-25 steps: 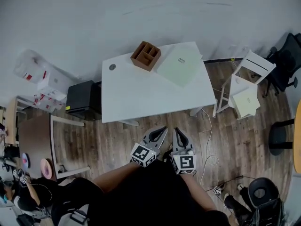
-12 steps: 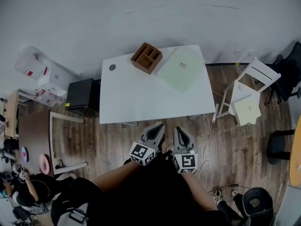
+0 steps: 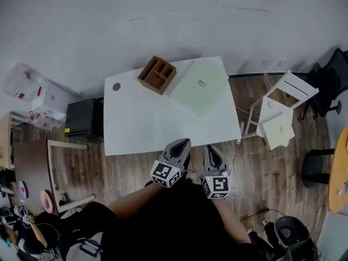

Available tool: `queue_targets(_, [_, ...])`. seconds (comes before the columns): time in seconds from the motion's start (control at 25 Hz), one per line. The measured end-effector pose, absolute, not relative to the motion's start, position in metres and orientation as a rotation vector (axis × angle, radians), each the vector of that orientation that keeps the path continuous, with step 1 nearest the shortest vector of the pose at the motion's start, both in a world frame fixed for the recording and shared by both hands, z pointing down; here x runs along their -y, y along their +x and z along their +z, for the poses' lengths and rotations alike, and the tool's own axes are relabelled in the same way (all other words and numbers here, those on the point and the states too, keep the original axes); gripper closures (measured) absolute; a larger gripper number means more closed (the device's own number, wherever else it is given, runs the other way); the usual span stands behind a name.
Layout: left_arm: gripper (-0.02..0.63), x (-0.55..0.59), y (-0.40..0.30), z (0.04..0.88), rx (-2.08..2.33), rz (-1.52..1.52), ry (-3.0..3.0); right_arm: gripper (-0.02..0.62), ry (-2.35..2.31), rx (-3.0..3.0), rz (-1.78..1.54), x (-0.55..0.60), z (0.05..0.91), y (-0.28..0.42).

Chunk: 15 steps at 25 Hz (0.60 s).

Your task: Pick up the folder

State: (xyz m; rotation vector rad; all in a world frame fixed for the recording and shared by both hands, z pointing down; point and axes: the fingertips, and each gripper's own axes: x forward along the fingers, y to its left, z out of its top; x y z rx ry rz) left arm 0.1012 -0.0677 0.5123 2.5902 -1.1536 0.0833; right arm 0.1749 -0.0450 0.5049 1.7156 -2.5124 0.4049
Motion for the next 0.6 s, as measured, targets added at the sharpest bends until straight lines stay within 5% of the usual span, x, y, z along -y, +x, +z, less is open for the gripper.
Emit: queue_targets(0.6, [0.591,0.211,0.096,0.537,1.120,0.111,2.551,0.557,1.828,2.415,0.467,0.195,0.520,0.198])
